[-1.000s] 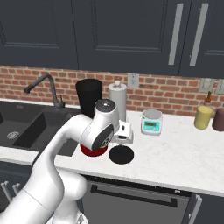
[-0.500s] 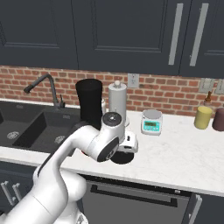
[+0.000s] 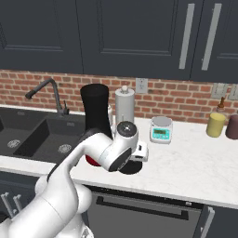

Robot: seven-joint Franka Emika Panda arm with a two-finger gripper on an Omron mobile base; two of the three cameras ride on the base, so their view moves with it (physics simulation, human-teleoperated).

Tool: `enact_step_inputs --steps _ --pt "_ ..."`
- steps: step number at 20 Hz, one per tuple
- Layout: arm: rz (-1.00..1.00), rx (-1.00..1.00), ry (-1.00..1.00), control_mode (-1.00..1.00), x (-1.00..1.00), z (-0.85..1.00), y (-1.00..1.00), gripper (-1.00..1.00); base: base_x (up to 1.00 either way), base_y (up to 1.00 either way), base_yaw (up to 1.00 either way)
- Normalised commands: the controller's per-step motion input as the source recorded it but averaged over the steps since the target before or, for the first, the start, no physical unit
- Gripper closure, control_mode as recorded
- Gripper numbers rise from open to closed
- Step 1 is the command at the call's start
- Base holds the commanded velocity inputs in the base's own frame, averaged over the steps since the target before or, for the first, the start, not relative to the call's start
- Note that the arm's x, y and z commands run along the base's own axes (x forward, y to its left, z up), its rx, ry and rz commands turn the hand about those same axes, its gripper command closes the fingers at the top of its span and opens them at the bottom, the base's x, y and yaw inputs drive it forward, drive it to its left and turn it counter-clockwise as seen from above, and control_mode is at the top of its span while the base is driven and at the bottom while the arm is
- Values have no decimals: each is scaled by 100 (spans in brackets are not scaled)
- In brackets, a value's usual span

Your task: Close the lid blender by securely placing the lid on top.

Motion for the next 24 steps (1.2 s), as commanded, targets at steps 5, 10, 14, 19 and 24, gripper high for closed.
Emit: enact_step_inputs --steps 5,10,14,19,24 --pt "11 0 4 -100 21 -14 0 -100 0 0 0" --pt "11 0 1 -100 15 -19 0 -100 0 0 0" --pt "10 0 0 -100 12 -21 0 -100 0 0 0" --pt "10 0 0 -100 15 -21 0 -100 0 0 0" --pt "8 0 0 -100 17 -24 0 -100 0 0 0"
